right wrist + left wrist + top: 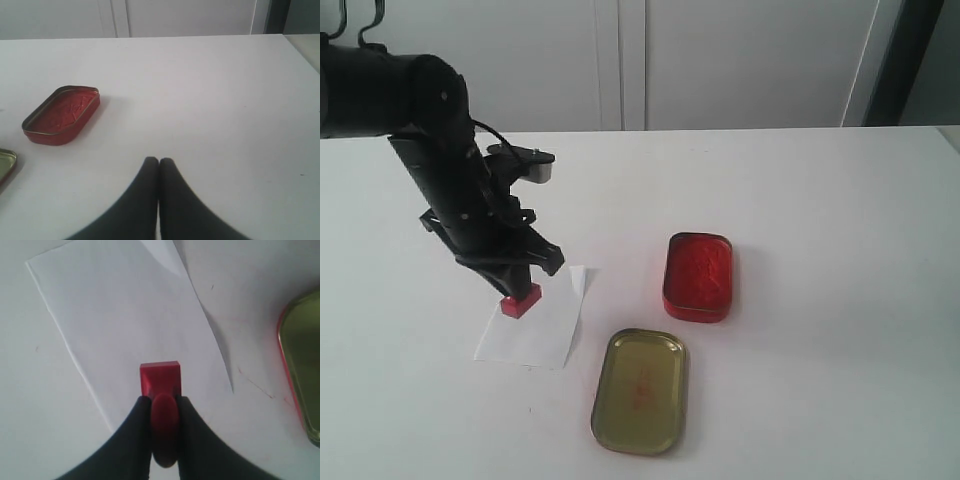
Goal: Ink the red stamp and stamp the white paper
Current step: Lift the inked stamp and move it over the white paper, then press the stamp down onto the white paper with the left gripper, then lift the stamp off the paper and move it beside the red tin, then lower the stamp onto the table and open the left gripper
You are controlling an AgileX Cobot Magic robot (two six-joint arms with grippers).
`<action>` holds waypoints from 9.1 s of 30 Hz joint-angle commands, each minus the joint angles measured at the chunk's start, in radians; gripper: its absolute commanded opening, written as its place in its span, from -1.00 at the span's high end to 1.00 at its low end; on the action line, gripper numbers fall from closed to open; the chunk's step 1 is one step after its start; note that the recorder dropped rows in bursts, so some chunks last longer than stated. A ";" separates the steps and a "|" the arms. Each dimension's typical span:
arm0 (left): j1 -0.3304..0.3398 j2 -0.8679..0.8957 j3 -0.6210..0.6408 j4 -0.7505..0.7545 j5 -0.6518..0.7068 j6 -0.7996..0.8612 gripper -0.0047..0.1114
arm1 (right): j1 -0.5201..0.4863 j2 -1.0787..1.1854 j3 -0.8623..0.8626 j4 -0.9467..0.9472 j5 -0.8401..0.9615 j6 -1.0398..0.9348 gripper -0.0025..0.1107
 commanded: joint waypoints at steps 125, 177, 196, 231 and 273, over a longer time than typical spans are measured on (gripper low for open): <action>-0.081 0.127 0.214 0.140 -0.307 -0.127 0.92 | -0.004 -0.005 0.006 -0.009 -0.013 0.022 0.96; -0.079 -0.077 0.186 0.133 -0.343 -0.143 0.92 | -0.004 -0.005 0.006 -0.001 -0.013 0.022 0.96; -0.079 -0.096 0.186 0.043 -0.293 -0.147 0.92 | -0.004 -0.005 0.006 -0.001 -0.013 0.022 0.96; 0.057 0.072 -0.008 -0.857 -0.214 0.494 0.92 | -0.004 -0.005 0.006 -0.002 -0.013 0.047 0.96; 0.092 0.372 -0.163 -0.984 -0.088 0.533 0.92 | -0.004 -0.005 0.006 -0.002 -0.013 0.047 0.96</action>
